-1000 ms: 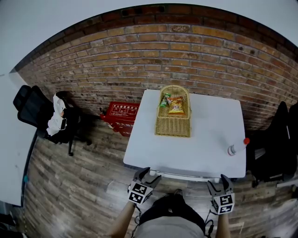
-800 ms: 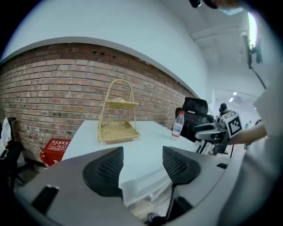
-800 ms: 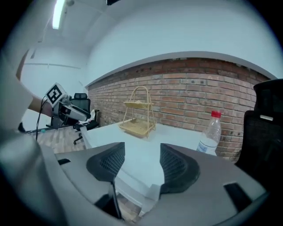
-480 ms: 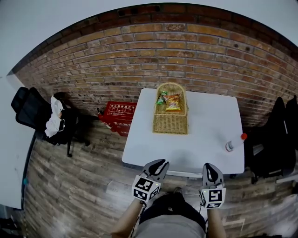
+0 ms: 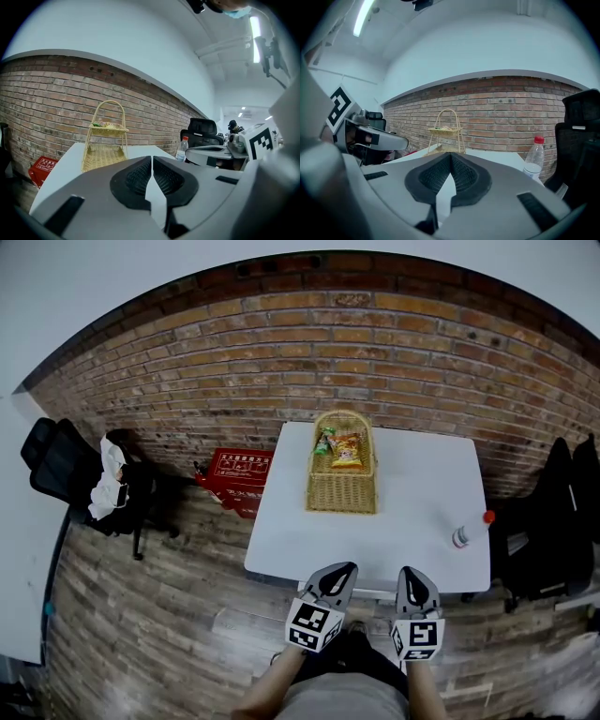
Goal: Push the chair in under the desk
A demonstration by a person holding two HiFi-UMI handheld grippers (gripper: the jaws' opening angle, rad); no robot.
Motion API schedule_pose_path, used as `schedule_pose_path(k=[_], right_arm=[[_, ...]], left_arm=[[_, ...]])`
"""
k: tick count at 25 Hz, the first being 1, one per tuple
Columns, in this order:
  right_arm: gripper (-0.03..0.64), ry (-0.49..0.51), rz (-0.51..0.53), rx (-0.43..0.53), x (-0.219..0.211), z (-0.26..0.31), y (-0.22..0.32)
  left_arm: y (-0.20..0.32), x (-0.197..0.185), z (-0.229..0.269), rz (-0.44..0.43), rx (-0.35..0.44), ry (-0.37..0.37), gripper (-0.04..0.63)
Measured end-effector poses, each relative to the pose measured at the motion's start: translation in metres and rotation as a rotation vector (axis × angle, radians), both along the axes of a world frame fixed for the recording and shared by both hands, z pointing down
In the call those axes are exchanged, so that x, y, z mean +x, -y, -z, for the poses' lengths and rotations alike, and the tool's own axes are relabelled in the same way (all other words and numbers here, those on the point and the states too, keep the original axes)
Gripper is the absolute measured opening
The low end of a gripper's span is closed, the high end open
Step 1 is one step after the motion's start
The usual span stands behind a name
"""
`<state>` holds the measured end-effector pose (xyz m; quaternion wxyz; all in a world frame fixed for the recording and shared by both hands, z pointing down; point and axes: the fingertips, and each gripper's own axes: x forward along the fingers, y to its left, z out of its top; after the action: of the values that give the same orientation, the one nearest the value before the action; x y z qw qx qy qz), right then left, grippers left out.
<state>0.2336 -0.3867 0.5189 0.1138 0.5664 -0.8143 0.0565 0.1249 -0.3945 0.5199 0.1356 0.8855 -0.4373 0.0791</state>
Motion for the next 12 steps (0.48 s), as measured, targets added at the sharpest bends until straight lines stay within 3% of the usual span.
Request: schedule_pose_path(k=[12], right_arm=[[0.015,0.014,0.017,0.007,-0.0087,0.0033,0.0092]], left_arm=[[0.0063,0.0062,0.0104,0.016,0.025,-0.009,0.025]])
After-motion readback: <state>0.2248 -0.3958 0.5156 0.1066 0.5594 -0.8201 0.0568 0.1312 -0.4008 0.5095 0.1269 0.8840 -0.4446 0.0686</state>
